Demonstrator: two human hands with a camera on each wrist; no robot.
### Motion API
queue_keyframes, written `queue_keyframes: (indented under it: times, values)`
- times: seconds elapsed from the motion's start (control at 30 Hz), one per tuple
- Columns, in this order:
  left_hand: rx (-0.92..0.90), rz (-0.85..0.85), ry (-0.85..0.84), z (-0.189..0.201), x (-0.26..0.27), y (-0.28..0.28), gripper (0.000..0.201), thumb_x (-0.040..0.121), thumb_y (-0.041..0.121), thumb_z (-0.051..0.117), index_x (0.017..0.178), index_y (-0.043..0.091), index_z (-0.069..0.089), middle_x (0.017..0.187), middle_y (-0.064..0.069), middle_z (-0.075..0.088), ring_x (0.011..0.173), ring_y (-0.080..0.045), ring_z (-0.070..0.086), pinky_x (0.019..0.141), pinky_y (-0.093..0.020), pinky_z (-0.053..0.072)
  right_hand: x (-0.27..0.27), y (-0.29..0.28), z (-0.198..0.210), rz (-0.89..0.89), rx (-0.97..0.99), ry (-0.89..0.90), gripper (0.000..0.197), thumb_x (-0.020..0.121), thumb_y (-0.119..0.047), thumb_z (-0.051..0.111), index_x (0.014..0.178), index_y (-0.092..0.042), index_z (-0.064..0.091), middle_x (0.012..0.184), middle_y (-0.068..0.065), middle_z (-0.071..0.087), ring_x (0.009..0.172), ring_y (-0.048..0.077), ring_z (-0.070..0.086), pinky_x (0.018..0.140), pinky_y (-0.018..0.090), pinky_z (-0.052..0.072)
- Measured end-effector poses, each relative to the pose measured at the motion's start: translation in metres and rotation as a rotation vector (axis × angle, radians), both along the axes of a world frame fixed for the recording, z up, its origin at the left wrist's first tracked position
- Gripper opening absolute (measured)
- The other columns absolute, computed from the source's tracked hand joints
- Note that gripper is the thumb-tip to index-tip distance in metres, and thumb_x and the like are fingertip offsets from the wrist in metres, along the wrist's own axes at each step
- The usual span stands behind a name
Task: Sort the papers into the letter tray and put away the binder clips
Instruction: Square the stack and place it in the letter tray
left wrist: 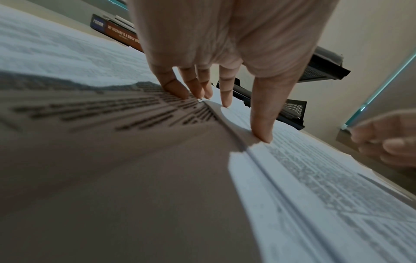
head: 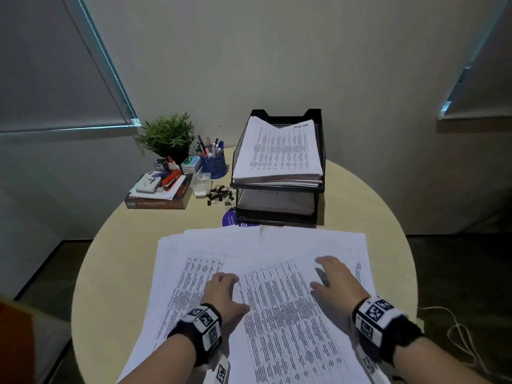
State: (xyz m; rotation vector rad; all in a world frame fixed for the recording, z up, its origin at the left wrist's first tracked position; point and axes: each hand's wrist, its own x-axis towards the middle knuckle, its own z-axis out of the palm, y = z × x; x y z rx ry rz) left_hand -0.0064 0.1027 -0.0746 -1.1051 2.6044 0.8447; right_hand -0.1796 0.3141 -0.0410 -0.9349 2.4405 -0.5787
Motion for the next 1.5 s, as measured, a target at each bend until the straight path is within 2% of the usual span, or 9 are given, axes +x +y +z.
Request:
queue_keyframes:
  times: [0.17,0.33,0.5,0.7,0.87,1.0,1.17,1.33,1.5]
  values:
    - [-0.007,0.3,0.037,-0.001,0.003,0.001,0.082,0.074,0.039,0.074,0.14,0.013,0.035,0.146,-0.009,0.028,0.134,-0.027,0.031,0.108,-0.035,0.034,0.023,0.021,-0.015,-0.094,-0.007,-0.113,0.071,0.089,-0.039,0.056,0.148,-0.017,0.023,0.152,-0.001,0.028,0.139,0.015,0.029,0.113,0.029,0.026]
    - [0.076,0.336,0.062,0.0,0.006,-0.001,0.083,0.075,0.035,0.075,0.143,0.012,0.033,0.146,-0.012,0.029,0.131,-0.03,0.036,0.106,-0.036,0.038,0.035,0.028,-0.026,-0.108,0.009,-0.09,0.085,0.084,-0.044,0.064,0.15,-0.016,0.018,0.155,-0.001,0.022,0.144,0.017,0.018,0.116,0.029,0.019]
    - [0.229,0.371,0.177,0.005,0.004,-0.002,0.056,0.073,0.013,0.078,0.124,0.004,0.056,0.125,-0.012,0.057,0.109,-0.025,0.055,0.092,-0.027,0.043,0.031,0.018,-0.023,-0.129,0.074,-0.096,0.089,0.083,-0.036,0.066,0.151,-0.013,0.013,0.154,0.003,0.023,0.143,0.02,0.019,0.115,0.031,0.021]
    - [0.368,0.431,0.34,0.009,0.008,0.004,0.051,0.086,0.01,0.064,0.133,0.009,0.048,0.13,-0.007,0.054,0.119,-0.024,0.052,0.097,-0.029,0.039,0.026,0.009,-0.022,-0.182,0.131,-0.081,0.079,0.083,-0.031,0.066,0.146,-0.01,0.023,0.138,0.008,0.042,0.128,0.023,0.04,0.105,0.031,0.036]
    - [0.407,0.462,0.467,0.004,0.012,0.013,0.024,0.085,0.009,0.064,0.107,0.015,0.063,0.106,-0.003,0.067,0.106,-0.025,0.06,0.097,-0.038,0.047,0.031,0.014,-0.027,-0.18,0.139,-0.064,0.071,0.085,-0.036,0.064,0.143,-0.014,0.03,0.136,0.006,0.045,0.127,0.023,0.043,0.105,0.032,0.037]
    - [0.409,0.436,0.519,-0.001,0.014,0.015,0.004,0.085,0.011,0.064,0.08,0.012,0.064,0.084,-0.01,0.066,0.082,-0.028,0.061,0.079,-0.036,0.049,0.028,0.02,-0.029,-0.209,0.039,-0.175,0.022,0.085,-0.021,0.065,0.091,-0.018,0.045,0.081,-0.002,0.046,0.072,0.012,0.044,0.066,0.022,0.037]
    - [0.509,0.434,0.581,-0.002,0.019,0.01,0.005,0.081,0.004,0.067,0.085,0.006,0.068,0.094,-0.018,0.067,0.091,-0.034,0.062,0.086,-0.039,0.047,0.019,0.036,-0.027,-0.302,-0.175,-0.461,0.038,0.083,0.001,0.062,0.066,-0.012,0.031,0.054,-0.003,0.03,0.046,0.013,0.026,0.042,0.015,0.026]
    - [0.688,0.594,0.697,-0.002,0.015,0.005,0.018,0.085,-0.006,0.058,0.087,0.007,0.07,0.091,-0.016,0.072,0.089,-0.035,0.066,0.088,-0.045,0.051,0.011,0.046,-0.032,-0.3,-0.304,-0.569,0.031,0.084,0.004,0.061,0.059,-0.01,0.049,0.055,-0.002,0.044,0.052,0.014,0.039,0.051,0.016,0.033]
    - [0.663,0.603,0.606,0.006,0.018,0.001,0.022,0.078,-0.018,0.05,0.086,-0.004,0.064,0.067,-0.008,0.065,0.065,-0.025,0.055,0.062,-0.028,0.046,0.009,0.044,-0.041,-0.46,-0.39,-0.624,0.024,0.084,0.01,0.059,0.072,-0.007,0.072,0.064,0.005,0.064,0.063,0.016,0.058,0.067,0.022,0.048]
